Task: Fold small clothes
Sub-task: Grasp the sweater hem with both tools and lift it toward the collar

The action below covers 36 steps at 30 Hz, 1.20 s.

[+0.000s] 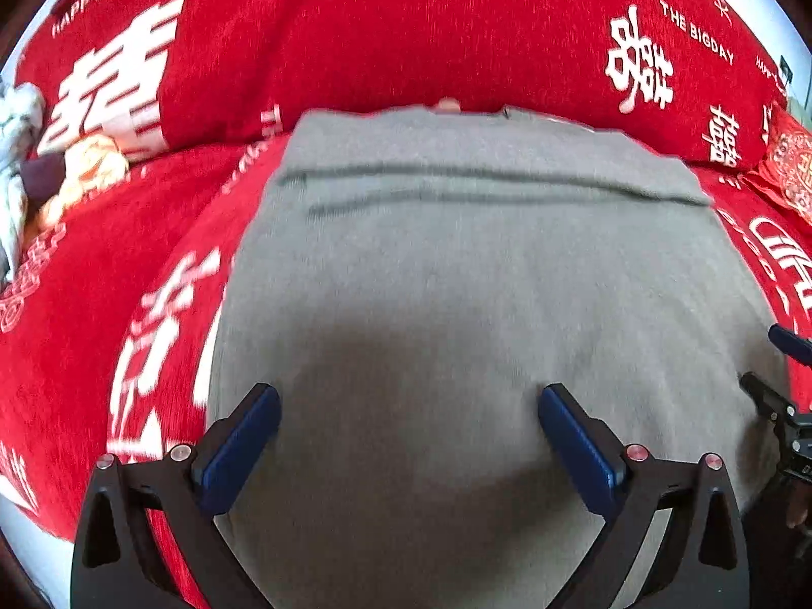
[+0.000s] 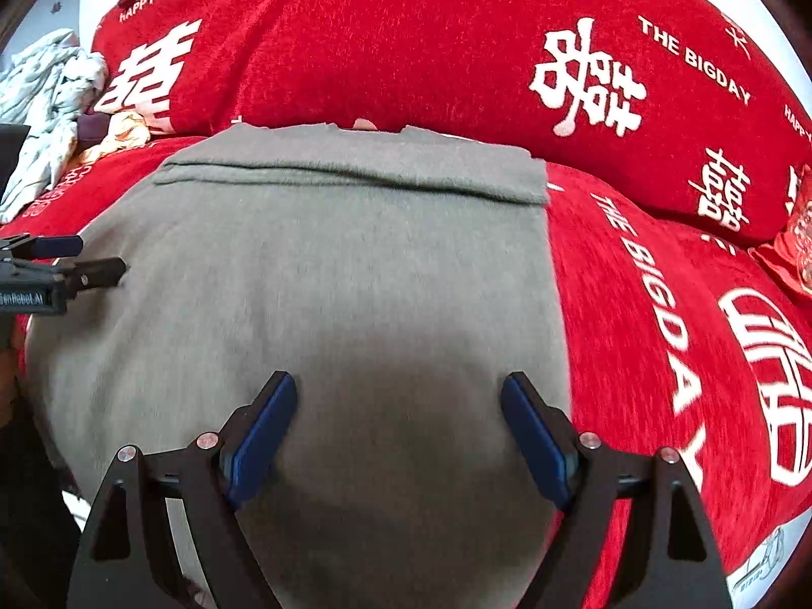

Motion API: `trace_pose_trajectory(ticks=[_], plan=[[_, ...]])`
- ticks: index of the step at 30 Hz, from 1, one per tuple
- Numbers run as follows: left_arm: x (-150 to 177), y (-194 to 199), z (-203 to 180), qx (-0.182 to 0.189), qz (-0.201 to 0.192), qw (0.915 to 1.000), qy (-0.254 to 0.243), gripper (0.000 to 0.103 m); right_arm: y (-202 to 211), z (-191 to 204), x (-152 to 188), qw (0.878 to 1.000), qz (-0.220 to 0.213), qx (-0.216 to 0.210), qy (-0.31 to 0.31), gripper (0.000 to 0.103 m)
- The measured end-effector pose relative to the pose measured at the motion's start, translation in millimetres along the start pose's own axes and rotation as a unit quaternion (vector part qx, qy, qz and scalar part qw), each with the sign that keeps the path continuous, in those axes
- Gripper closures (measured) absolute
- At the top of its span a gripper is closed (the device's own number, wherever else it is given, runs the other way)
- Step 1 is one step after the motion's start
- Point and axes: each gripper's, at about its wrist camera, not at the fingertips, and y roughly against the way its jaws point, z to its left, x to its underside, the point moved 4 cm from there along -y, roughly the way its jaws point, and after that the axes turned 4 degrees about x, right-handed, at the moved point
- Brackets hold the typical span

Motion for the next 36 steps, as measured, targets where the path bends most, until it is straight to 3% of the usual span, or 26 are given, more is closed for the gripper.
trace_pose_trajectory(ticks=[7,12,16,21,26,29,32,34,36], plan=[[39.3,40.6,12.6,-0.018,-0.001,0.9994,0.031,0.001,24.6,-4.5,35.0,1.0,0.021,0.013,0.019,0.017],[70.4,39.0,27.0,0.034,0.035,0.9952,0.084,0.001,26.8,-15.0,62.1,0.998,0.059,0.004,-0.011,0.017],[76.0,38.0,21.7,0.039,0.037,0.9952,0.082,0.001,28.2,-11.4,68.5,0.998,0.063,0.005,-0.01,0.017],[80.9,35.9,15.9,0.043,0.054,0.9941,0.084,0.001,28.4,10.3,75.3,0.997,0.067,0.005,0.038,0.018],[93.6,37.9,18.2,0.1,0.071,0.9829,0.137,0.001,29.3,12.0,77.9,0.997,0.065,0.006,0.041,0.02],[95.5,40.2,23.5,0.114,0.065,0.9785,0.159,0.002,30.3,11.4,77.1,0.997,0.061,0.007,0.041,0.027],[98.5,42.9,24.4,0.108,0.065,0.9784,0.164,0.009,34.0,12.4,76.8,0.998,0.053,0.003,0.044,0.038],[100.3,44.1,25.0,0.115,0.065,0.977,0.168,0.01,33.8,12.6,76.9,0.998,0.053,0.0,0.043,0.039],[101.8,45.7,27.1,0.11,0.064,0.9766,0.173,0.019,34.2,11.9,76.2,0.998,0.051,-0.002,0.04,0.047]])
